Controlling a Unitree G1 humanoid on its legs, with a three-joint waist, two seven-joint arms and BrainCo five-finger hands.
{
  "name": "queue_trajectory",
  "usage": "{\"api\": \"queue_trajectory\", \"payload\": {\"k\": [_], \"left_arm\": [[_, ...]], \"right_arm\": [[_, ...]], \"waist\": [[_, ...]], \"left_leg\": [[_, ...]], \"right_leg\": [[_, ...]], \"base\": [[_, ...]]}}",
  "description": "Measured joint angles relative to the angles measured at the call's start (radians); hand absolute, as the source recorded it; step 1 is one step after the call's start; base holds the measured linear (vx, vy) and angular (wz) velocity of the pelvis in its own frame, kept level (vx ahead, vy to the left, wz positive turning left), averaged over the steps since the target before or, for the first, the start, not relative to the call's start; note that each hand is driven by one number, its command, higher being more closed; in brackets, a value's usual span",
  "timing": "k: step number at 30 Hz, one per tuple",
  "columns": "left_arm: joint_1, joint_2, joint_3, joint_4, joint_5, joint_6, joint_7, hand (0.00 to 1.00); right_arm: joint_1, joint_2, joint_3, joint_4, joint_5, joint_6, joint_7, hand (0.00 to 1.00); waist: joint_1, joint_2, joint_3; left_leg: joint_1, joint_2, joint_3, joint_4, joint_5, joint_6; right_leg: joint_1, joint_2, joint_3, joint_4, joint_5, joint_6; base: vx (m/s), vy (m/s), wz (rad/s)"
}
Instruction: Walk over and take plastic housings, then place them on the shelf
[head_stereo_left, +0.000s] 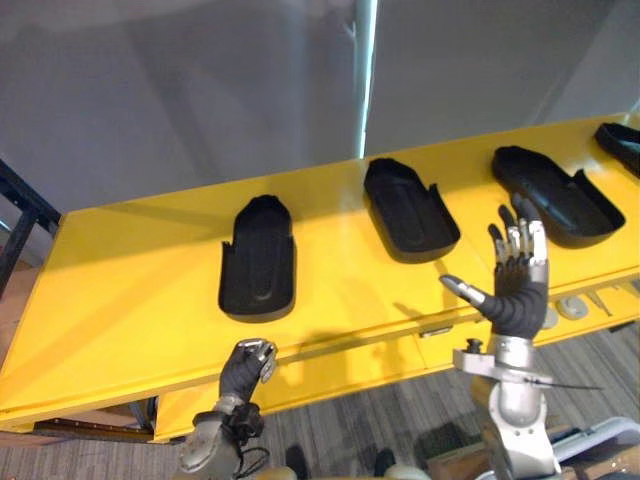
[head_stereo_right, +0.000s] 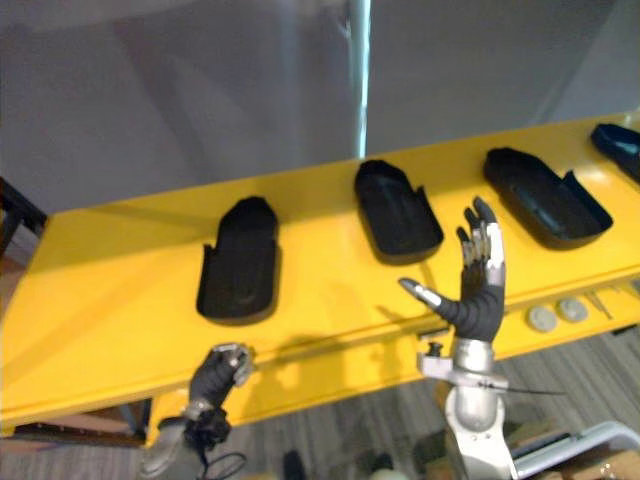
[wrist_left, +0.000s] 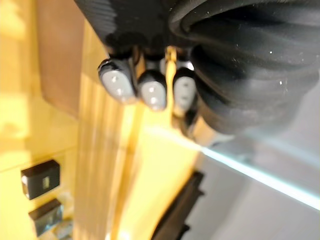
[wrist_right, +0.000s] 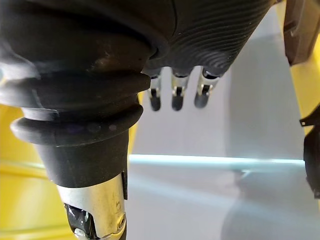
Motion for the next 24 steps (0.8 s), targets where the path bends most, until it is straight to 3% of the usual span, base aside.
{"api": "queue_trajectory", "payload": {"k": [5,8,14,19,24], "left_arm": [[0.007,-0.006,0.019,-0.084,0.0,-0.001,-0.004,1.0],[-0.026,-0.006,0.075,-0.168,-0.002,-0.026,-0.01,1.0],[-0.019,-0.006,0.096,-0.196,-0.01,-0.038,-0.065,1.0],[0.05,-0.006,0.169,-0.311,-0.129,-0.05,-0.165,1.0],[0.096,-0.006,0.222,-0.353,-0.154,-0.063,-0.178,1.0]], "right_arm": [[0.01,0.0,-0.001,0.0,-0.004,0.0,0.003,0.0],[0.011,0.0,-0.007,-0.004,-0.004,0.0,0.002,0.0],[0.011,0.0,-0.011,-0.018,-0.004,0.002,0.003,0.0],[0.05,0.0,-0.032,-0.07,-0.003,0.006,0.003,0.0],[0.056,0.0,-0.031,-0.08,-0.003,0.006,0.019,0.0]], "waist": [[0.002,0.001,0.001],[0.002,0.008,0.005],[-0.003,0.016,0.016],[-0.005,0.016,0.045],[0.003,0.018,0.046]], "left_leg": [[0.0,0.0,-0.001,0.0,0.0,0.0],[0.0,-0.001,-0.002,0.002,0.0,0.0],[-0.002,-0.001,-0.005,0.0,0.0,0.0],[0.0,-0.004,-0.033,0.0,-0.001,-0.001],[-0.001,-0.003,-0.038,0.0,-0.003,-0.002]], "right_leg": [[0.0,0.0,-0.001,0.009,0.0,0.0],[0.0,-0.002,-0.002,0.012,0.0,-0.001],[0.002,-0.002,-0.006,0.012,-0.001,-0.002],[0.016,-0.004,-0.032,0.012,-0.011,0.0],[0.018,-0.002,-0.04,0.013,-0.018,-0.003]], "base": [[0.01,0.0,0.0],[0.02,0.0,0.0],[0.03,-0.003,0.02],[0.01,-0.005,0.12],[0.02,-0.008,0.06]]}}
